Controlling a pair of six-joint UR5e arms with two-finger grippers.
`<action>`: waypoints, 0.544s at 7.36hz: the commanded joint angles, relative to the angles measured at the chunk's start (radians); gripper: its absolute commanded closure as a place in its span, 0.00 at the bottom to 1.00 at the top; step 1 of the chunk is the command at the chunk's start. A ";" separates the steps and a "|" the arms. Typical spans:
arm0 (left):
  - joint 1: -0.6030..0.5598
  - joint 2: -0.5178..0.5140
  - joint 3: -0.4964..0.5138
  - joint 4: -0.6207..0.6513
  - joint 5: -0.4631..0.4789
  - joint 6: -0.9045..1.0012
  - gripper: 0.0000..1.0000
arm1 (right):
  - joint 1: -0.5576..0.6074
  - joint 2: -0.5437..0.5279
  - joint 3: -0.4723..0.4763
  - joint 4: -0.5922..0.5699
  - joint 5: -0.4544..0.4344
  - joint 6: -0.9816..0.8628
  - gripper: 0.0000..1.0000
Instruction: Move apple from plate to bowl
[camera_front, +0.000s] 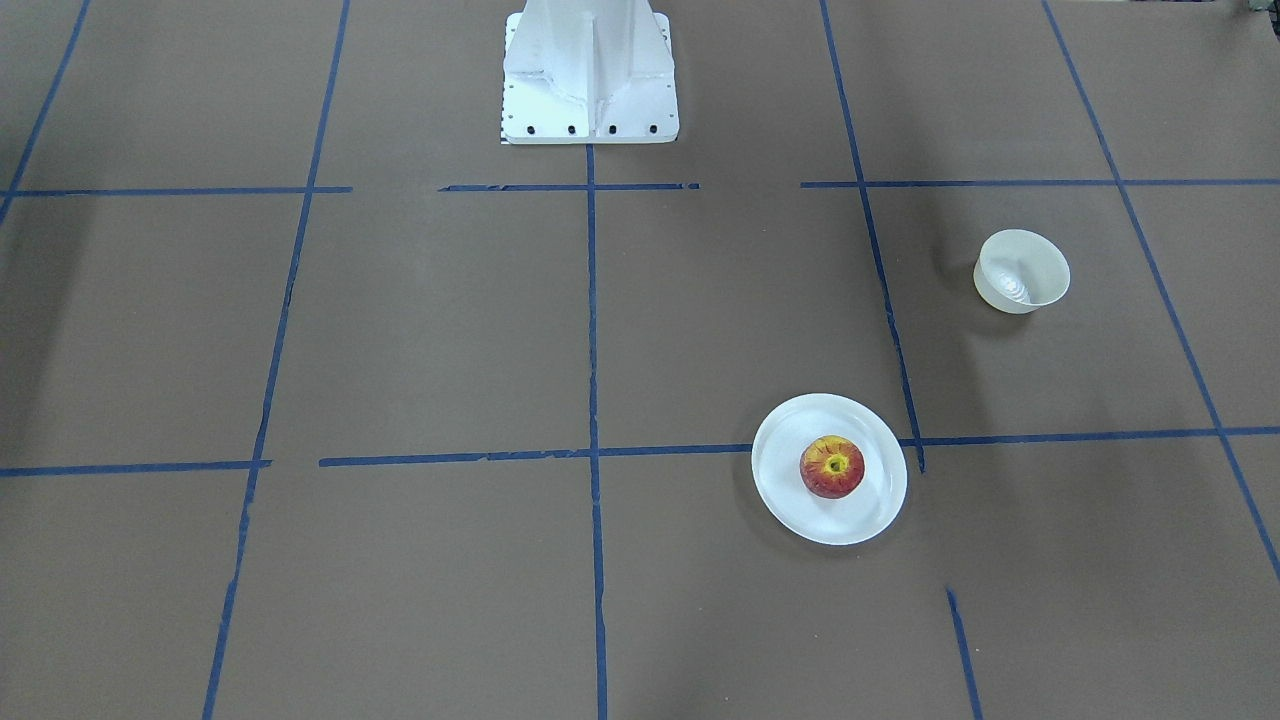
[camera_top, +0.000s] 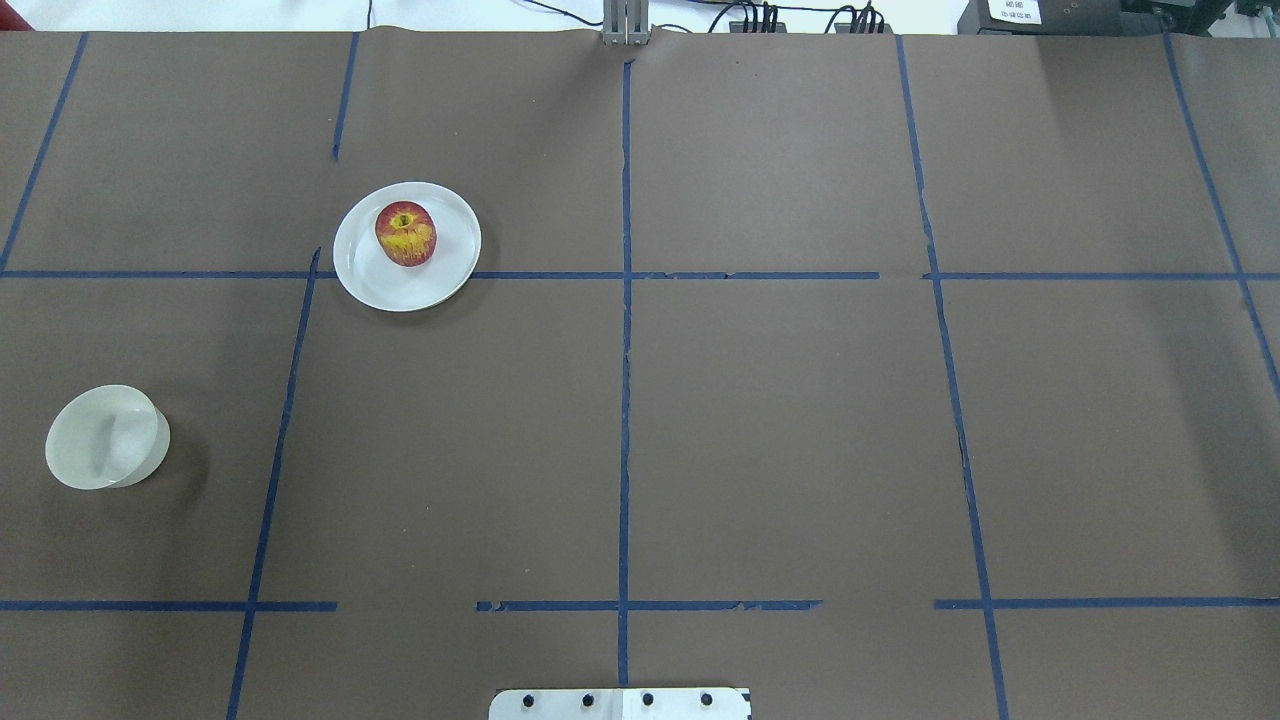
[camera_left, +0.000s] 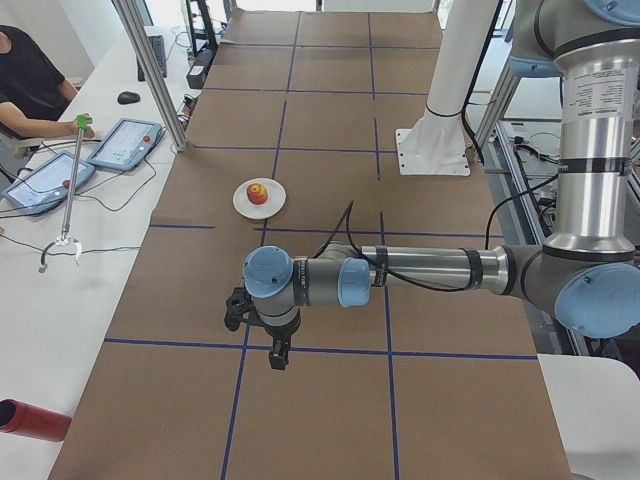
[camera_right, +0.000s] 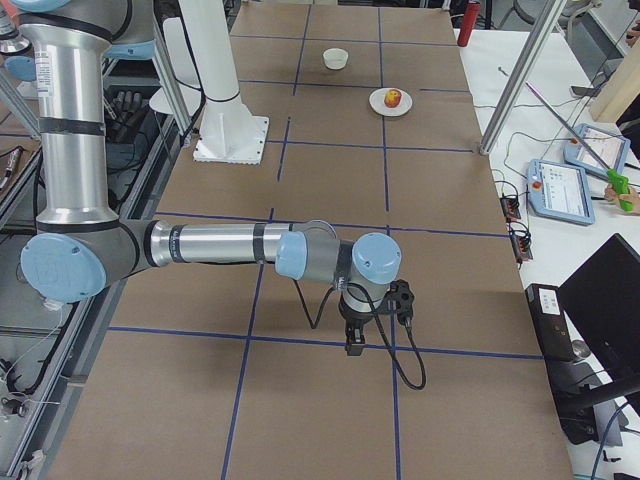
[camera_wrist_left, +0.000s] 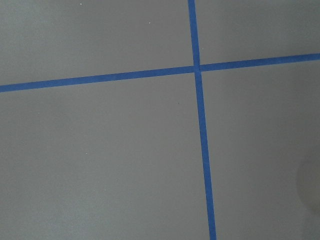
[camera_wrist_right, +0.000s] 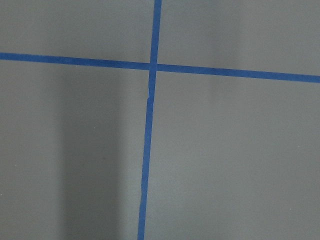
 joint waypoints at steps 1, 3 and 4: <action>0.000 -0.008 -0.010 0.000 0.006 0.002 0.00 | 0.000 0.000 0.000 0.000 0.000 0.000 0.00; 0.003 -0.022 -0.085 -0.005 0.021 -0.008 0.00 | 0.000 0.000 0.000 0.000 0.000 0.000 0.00; 0.018 -0.028 -0.107 -0.005 0.018 -0.011 0.00 | 0.000 0.000 0.000 0.000 0.000 0.000 0.00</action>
